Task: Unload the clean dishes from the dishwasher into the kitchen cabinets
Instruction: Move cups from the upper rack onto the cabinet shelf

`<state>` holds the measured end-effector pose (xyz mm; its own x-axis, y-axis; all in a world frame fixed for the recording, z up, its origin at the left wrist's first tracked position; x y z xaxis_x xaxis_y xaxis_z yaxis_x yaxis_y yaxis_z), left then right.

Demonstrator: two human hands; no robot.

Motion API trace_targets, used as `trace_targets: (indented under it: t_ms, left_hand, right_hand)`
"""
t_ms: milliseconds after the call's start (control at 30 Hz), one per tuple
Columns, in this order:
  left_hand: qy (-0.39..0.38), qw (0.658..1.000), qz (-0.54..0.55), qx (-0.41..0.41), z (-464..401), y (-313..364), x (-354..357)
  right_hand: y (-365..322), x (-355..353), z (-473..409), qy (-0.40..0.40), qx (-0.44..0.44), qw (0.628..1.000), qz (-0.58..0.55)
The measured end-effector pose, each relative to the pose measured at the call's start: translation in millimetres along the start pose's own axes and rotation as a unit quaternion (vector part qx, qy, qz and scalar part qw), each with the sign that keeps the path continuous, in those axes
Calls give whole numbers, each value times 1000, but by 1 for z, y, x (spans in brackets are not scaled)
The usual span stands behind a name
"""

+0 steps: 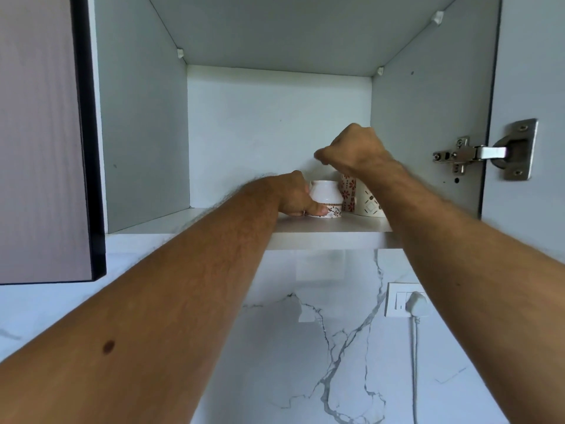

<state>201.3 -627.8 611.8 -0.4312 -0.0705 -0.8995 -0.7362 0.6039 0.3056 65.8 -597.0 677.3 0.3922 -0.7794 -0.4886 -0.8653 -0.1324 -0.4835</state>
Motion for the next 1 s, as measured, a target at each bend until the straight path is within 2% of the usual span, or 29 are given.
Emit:
trace_targets:
  t_ms: [100, 267, 367, 600, 800, 1000]
  left_hand:
    - [-3, 999, -50, 5, -1, 2, 0]
    - [-10, 997, -72, 34, 4, 8, 2]
    - [-16, 996, -79, 37, 2, 5, 4]
    - [-14, 994, -100, 31, 2, 4, 5]
    - [21, 990, -136, 19, 0, 3, 5]
    - [25, 987, -161, 13, 1, 5, 5]
  right_hand:
    - [8, 4, 16, -61, 16, 997, 44]
    - [16, 2, 33, -43, -18, 999, 21]
    - [22, 1, 41, -62, -7, 998, 25]
    - [21, 5, 46, -52, -4, 999, 15]
    - [23, 5, 46, -70, 7, 997, -15]
    - [24, 6, 48, -78, 8, 997, -22]
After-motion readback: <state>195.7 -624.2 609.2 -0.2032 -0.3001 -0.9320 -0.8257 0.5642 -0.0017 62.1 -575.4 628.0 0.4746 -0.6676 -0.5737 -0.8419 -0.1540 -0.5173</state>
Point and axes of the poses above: each hand's wrist, its own z-axis away from the middle knuckle, its own x-axis out of the palm, y = z × x, the point moved 5 cm from there along -z, towards the middle knuckle, and after that the axes turned 8 degrees about -z, right-handed, at the moved point
